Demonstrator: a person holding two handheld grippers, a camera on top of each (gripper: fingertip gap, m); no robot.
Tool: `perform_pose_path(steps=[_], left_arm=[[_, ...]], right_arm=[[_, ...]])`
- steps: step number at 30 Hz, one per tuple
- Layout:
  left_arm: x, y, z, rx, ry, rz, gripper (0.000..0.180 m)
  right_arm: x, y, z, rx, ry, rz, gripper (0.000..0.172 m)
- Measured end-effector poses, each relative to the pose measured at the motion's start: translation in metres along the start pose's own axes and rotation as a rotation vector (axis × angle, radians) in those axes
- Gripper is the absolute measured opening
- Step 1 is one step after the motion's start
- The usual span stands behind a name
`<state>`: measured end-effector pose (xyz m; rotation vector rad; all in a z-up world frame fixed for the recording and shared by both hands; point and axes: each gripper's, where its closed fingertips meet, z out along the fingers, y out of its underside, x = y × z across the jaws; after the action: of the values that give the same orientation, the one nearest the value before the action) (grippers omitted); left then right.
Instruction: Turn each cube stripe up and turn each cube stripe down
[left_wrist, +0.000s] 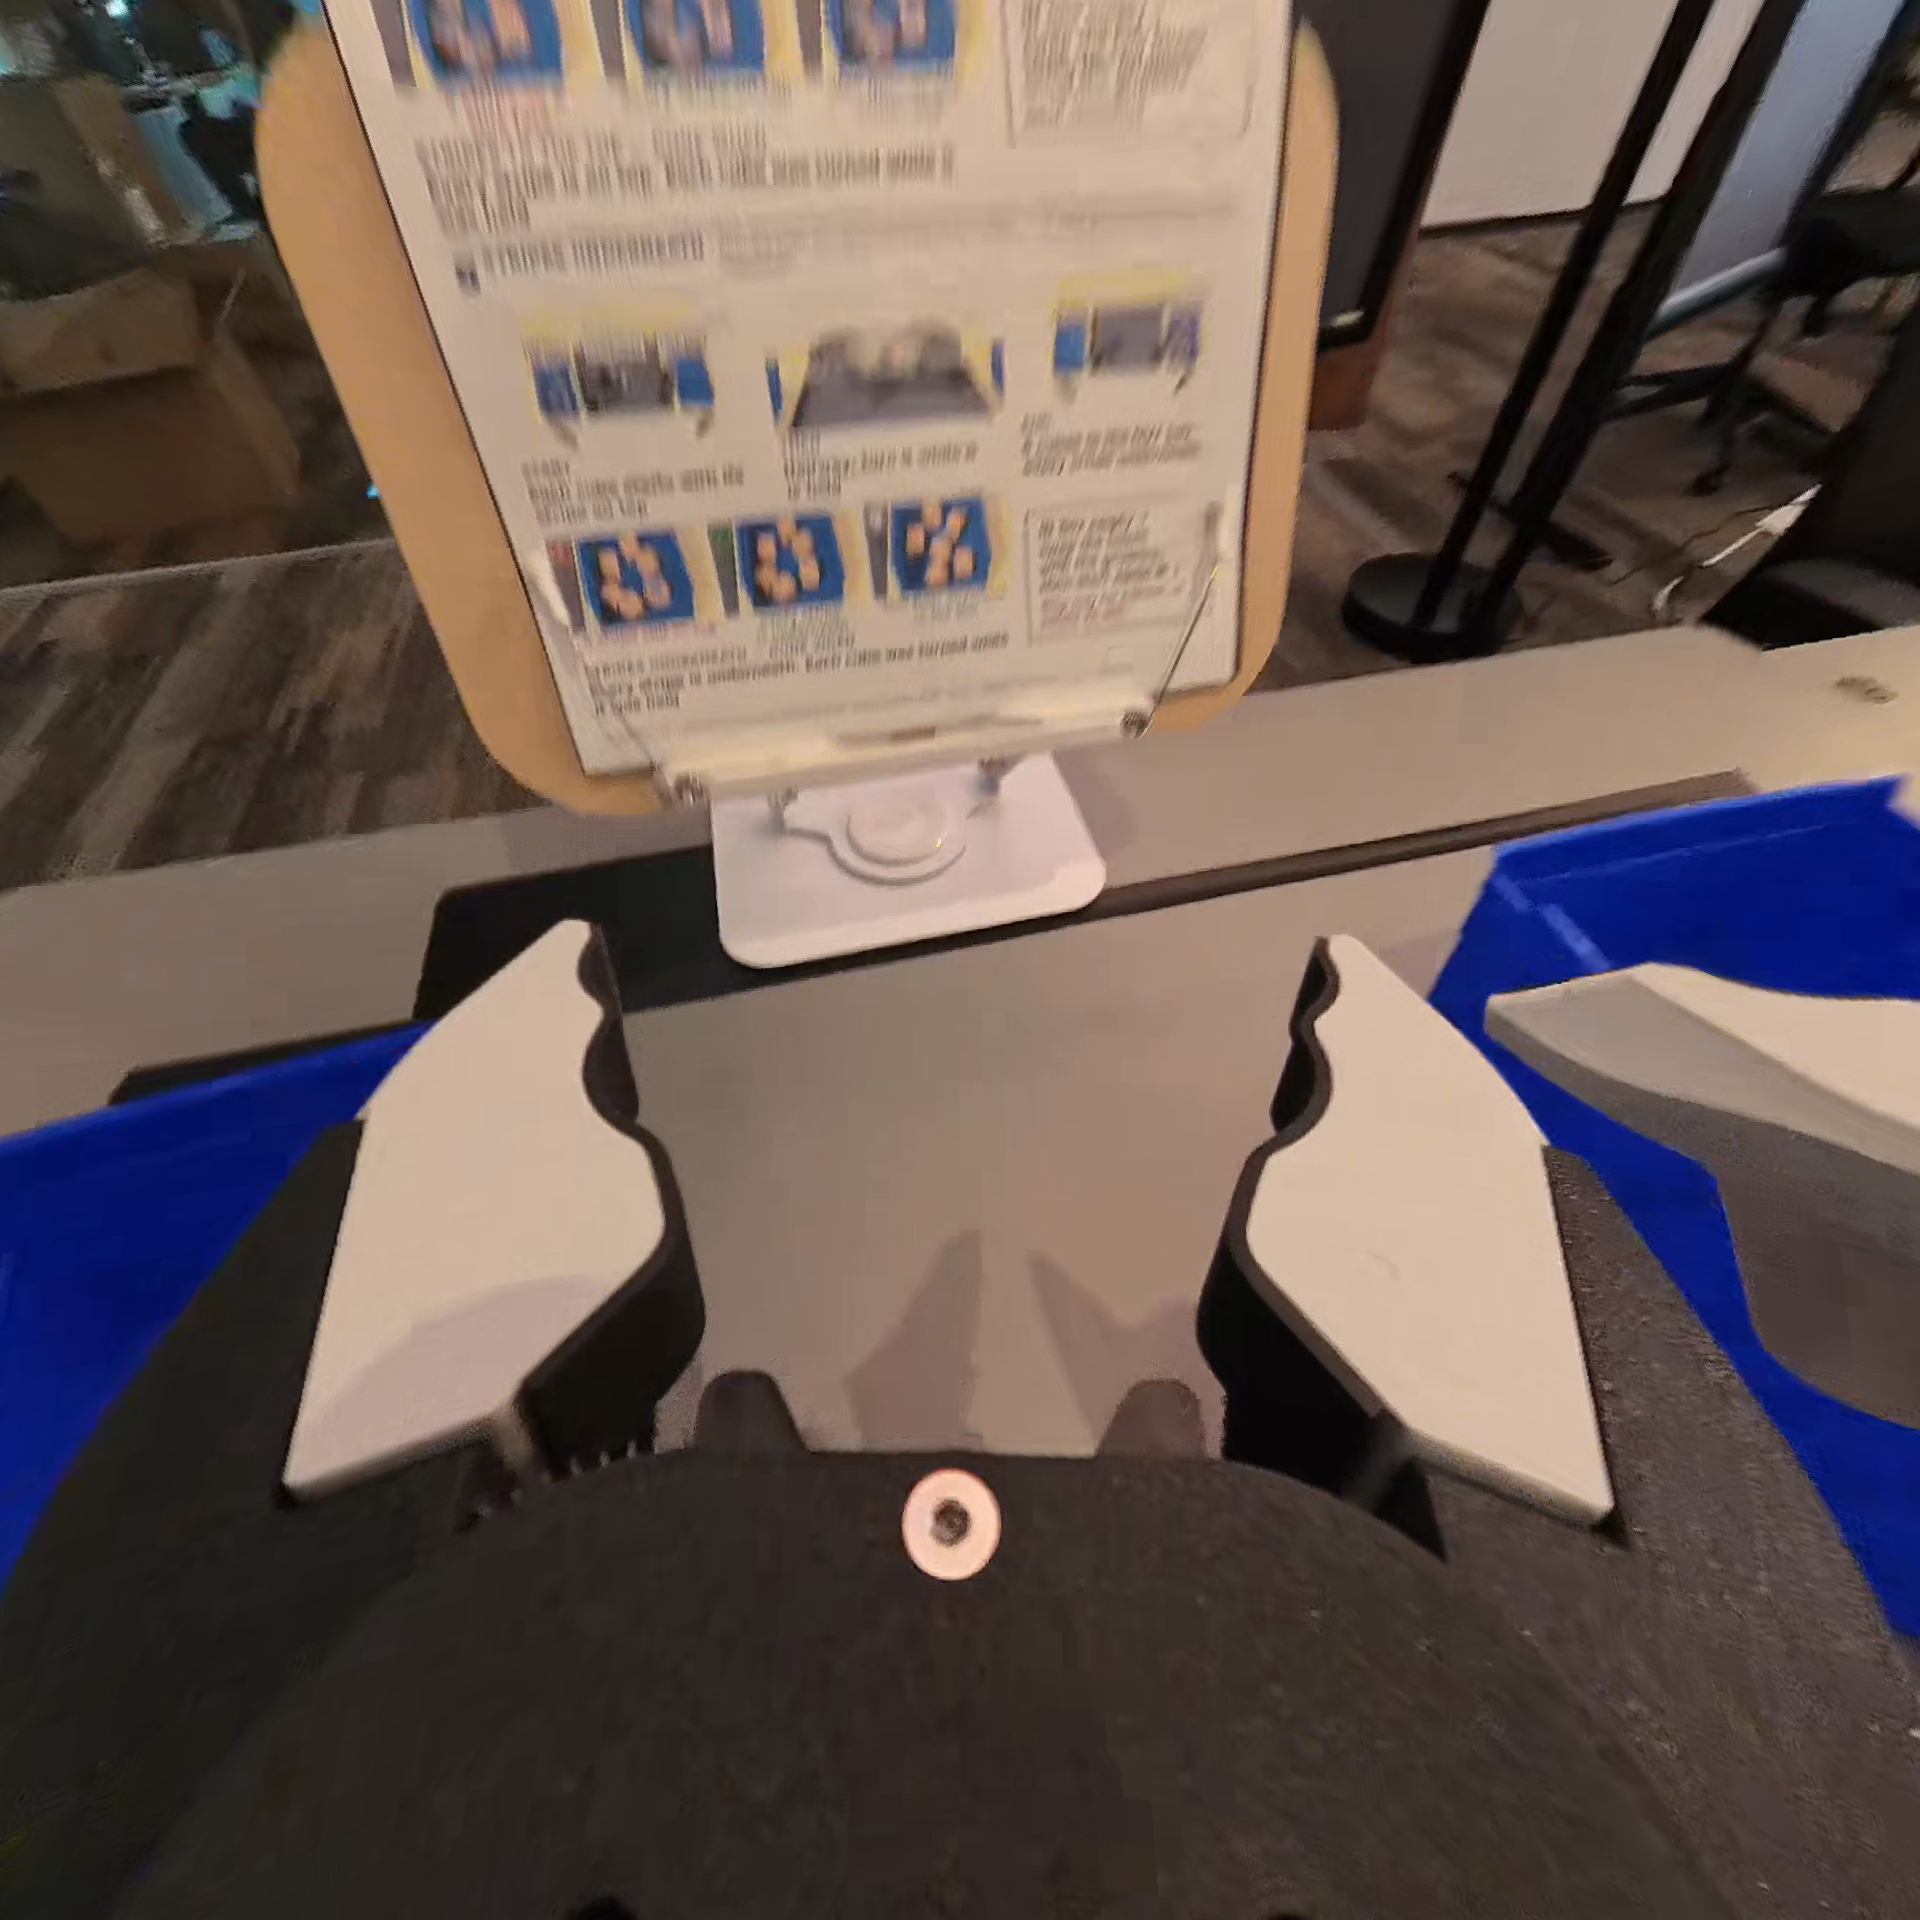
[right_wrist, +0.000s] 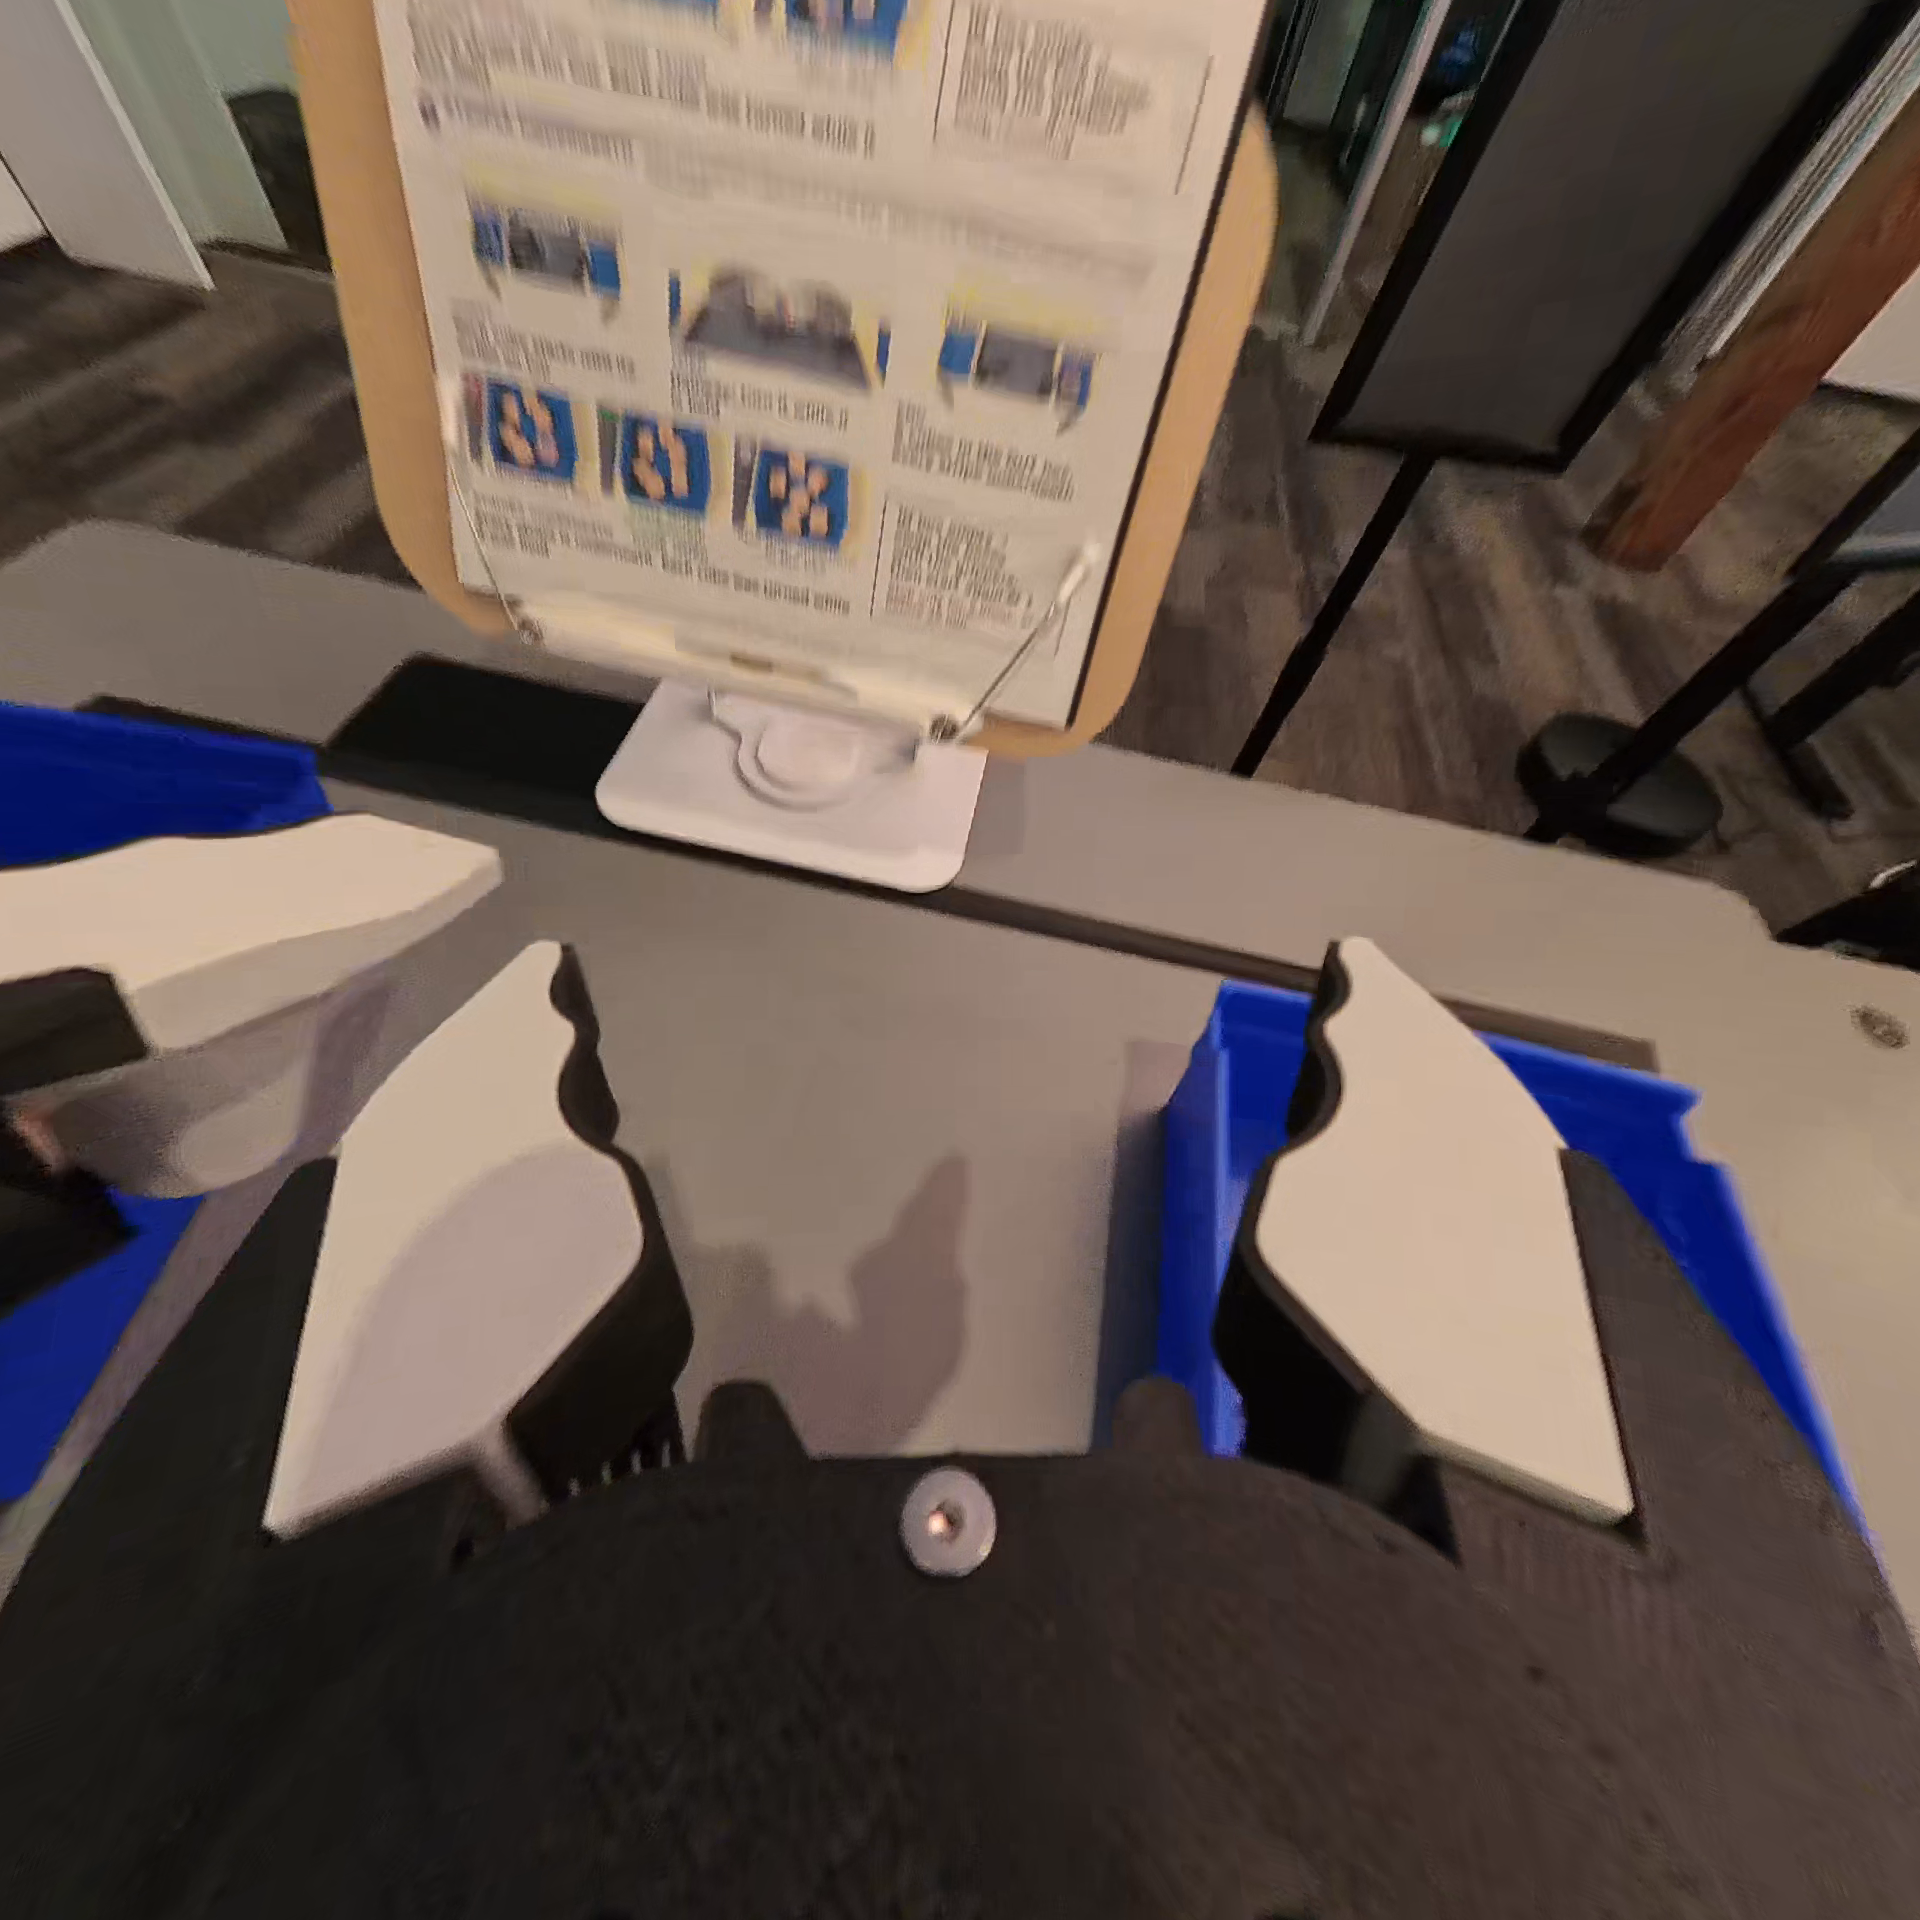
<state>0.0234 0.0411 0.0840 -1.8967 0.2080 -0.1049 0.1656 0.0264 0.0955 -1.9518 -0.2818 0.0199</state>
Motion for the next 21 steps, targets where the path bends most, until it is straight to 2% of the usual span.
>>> perform_pose_path(steps=[6,11,14,21], left_arm=[[-0.012,0.101,0.032,-0.167,-0.104,-0.064,0.122],[-0.020,0.151,0.043,-0.250,-0.164,-0.120,0.125],[-0.029,0.183,0.049,-0.327,-0.219,-0.124,0.134],[-0.027,0.247,0.056,-0.497,-0.204,-0.186,0.144]], right_arm=[[-0.007,0.093,0.053,-0.145,0.030,0.064,0.129],[-0.019,0.154,0.080,-0.257,0.007,0.113,0.128],[-0.027,0.182,0.091,-0.317,-0.004,0.134,0.128],[-0.034,0.222,0.108,-0.391,0.026,0.214,0.129]])
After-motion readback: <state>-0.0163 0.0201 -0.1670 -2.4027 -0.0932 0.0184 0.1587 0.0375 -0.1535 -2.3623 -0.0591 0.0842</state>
